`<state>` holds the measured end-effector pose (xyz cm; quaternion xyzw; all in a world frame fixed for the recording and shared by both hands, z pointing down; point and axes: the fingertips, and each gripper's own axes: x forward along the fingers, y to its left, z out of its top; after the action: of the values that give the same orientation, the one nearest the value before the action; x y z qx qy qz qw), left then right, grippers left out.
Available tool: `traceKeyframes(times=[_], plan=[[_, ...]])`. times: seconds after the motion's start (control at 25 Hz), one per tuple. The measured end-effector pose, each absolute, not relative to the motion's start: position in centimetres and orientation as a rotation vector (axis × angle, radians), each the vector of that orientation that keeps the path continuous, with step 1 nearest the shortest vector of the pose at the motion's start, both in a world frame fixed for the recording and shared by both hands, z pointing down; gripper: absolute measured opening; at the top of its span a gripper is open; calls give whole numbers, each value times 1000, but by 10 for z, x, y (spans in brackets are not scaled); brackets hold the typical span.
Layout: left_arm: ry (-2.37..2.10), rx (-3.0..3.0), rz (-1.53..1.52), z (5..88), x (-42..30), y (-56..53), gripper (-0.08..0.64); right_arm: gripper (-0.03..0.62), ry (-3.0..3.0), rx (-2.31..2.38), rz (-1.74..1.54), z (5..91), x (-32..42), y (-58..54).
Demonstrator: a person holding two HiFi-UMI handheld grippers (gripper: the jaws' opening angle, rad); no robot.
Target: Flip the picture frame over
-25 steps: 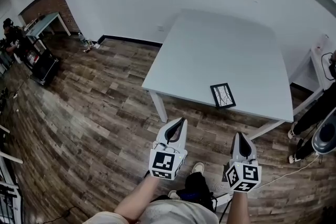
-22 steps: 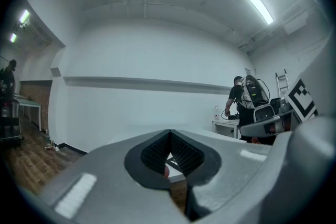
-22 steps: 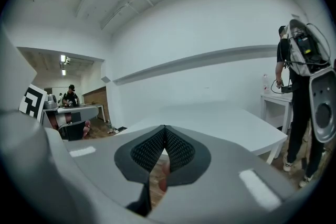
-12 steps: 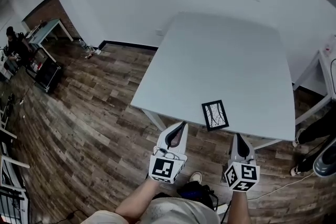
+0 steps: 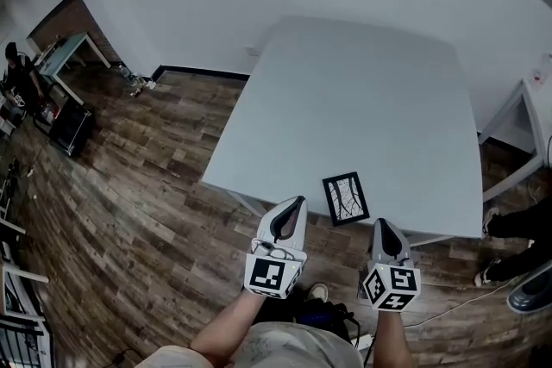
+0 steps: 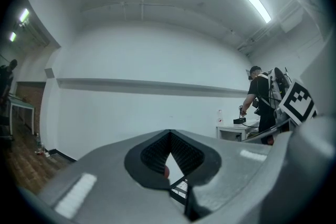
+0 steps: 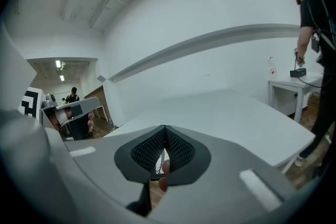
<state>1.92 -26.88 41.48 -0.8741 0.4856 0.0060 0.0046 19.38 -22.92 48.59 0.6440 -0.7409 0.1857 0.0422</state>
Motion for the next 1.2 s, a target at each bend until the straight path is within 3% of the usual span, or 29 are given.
traceKeyframes(times=[0.28,0.44,0.72,1.2], plan=[[1479,-2784,24,429,19,-278,2,29,-2378,1930,987,532,166,-226],[1464,-2822,-36,442,19,-276,0,148,-2495,1816,1368,562,147,-224],[1469,-2829,-63,458,15,-279,1,223,-2418,1783,1861,630,138,-240],[1456,-2813,-59,465,17,-286,1,218,-2414,1819,2176,665,121,-257]])
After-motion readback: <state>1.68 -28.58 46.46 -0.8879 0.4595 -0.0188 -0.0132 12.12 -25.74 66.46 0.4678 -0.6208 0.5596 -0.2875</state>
